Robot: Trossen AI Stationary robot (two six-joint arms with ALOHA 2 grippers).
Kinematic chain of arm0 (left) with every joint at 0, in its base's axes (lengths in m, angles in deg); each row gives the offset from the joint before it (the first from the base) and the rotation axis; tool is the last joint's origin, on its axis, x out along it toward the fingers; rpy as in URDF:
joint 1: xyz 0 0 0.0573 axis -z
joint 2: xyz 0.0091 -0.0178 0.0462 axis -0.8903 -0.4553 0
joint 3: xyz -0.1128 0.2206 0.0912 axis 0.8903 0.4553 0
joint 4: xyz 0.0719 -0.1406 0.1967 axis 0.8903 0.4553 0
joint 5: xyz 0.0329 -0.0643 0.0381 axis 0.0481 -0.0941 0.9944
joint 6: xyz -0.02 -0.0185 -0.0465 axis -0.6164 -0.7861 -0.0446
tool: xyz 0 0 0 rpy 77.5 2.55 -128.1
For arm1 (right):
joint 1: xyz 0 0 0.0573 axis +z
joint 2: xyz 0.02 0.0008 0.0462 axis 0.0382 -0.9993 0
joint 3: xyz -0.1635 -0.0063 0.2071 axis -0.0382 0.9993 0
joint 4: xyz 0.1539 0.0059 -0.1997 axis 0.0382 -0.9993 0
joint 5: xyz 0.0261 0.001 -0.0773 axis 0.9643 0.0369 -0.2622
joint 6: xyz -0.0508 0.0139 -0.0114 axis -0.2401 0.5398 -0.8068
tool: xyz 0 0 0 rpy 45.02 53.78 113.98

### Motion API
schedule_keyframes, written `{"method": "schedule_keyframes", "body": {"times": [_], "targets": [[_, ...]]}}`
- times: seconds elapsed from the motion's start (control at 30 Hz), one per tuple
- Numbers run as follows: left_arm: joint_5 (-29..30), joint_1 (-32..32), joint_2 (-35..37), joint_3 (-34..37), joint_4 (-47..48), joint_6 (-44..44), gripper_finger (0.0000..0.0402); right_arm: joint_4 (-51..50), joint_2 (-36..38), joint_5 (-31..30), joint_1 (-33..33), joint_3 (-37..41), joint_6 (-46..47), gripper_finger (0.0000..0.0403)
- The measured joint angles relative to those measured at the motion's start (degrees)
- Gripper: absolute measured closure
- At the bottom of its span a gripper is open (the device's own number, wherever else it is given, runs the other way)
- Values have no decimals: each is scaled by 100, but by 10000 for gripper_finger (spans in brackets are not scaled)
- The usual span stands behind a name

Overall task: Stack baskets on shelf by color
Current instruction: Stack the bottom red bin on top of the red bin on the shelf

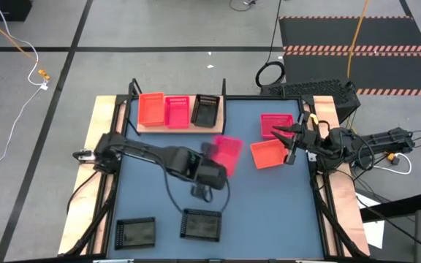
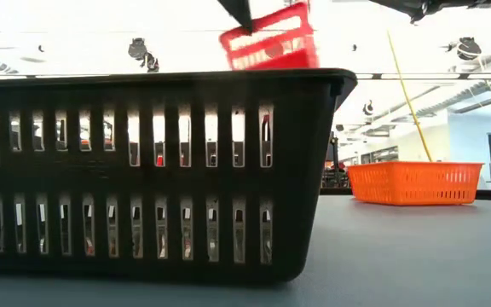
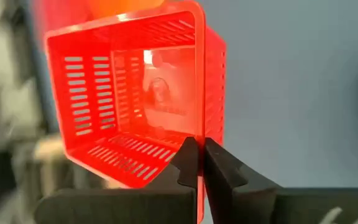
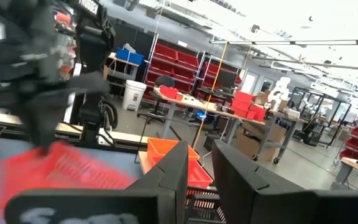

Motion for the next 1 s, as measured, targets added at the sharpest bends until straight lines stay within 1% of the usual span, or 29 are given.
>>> {"method": "schedule_keyframes", "body": {"times": [0.13, 0.2, 0.33, 0.4, 0.5, 0.6, 0.67, 0.83, 0.93, 1.0], "targets": [[1114, -118, 299, -2, 1446, -1129, 386, 16, 0, 0, 0, 0, 1, 337], [1504, -216, 450, 9, 1801, -1556, 390, 21, 0, 0, 0, 0, 2, 337], [1497, -508, 955, 250, 1605, -1598, 395, 40, -2, 0, 0, 0, 31, 337], [1601, -751, 1199, 387, 1694, -1683, 392, 40, -4, 0, 0, 0, 40, 337], [1733, -1182, 1464, 777, 1718, -1745, 391, 40, -4, 0, 0, 0, 65, 337], [1729, -1651, 1755, 1382, 1531, -1539, 396, 36, -11, 0, 0, 0, 69, 337], [1633, -1968, 1953, 1891, 1113, -1297, 395, 22, -15, 0, 0, 0, 69, 337], [1090, -2634, 2149, 3060, -60, -171, 390, -8, -15, 0, 0, 0, 69, 337], [940, -2931, 2190, 3508, -520, 510, 396, -5, -15, 0, 0, 0, 72, 337], [787, -3124, 2151, 3682, -558, 736, 395, -5, -15, 0, 0, 0, 72, 337]]}}
